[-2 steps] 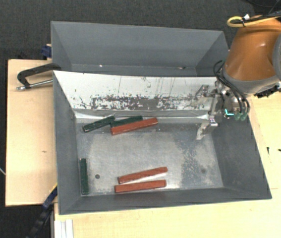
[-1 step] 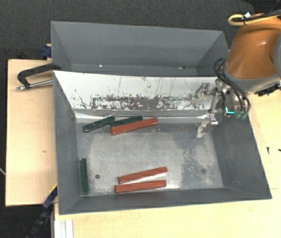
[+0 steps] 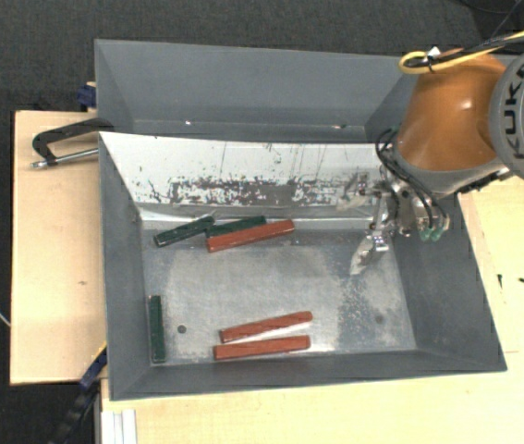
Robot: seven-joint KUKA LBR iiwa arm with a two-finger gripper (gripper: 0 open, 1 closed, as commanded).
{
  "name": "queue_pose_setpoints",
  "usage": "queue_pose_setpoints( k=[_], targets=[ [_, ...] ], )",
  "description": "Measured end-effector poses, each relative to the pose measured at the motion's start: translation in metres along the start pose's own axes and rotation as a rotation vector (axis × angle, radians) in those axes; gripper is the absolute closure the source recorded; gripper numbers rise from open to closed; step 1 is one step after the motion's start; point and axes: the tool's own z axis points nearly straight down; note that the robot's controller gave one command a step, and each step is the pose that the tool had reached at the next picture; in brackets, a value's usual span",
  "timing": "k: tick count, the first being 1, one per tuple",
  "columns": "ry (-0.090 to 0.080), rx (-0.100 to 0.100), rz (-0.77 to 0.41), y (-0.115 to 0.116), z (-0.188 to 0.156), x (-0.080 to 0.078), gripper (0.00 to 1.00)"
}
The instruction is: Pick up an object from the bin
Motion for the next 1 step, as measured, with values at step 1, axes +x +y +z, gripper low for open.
queue_pose_setpoints(
  k=[1],
  targets=[
    [-0.001, -0.003, -0.120, 0.0193, 0.0525, 0.0058, 0.00]
  ],
)
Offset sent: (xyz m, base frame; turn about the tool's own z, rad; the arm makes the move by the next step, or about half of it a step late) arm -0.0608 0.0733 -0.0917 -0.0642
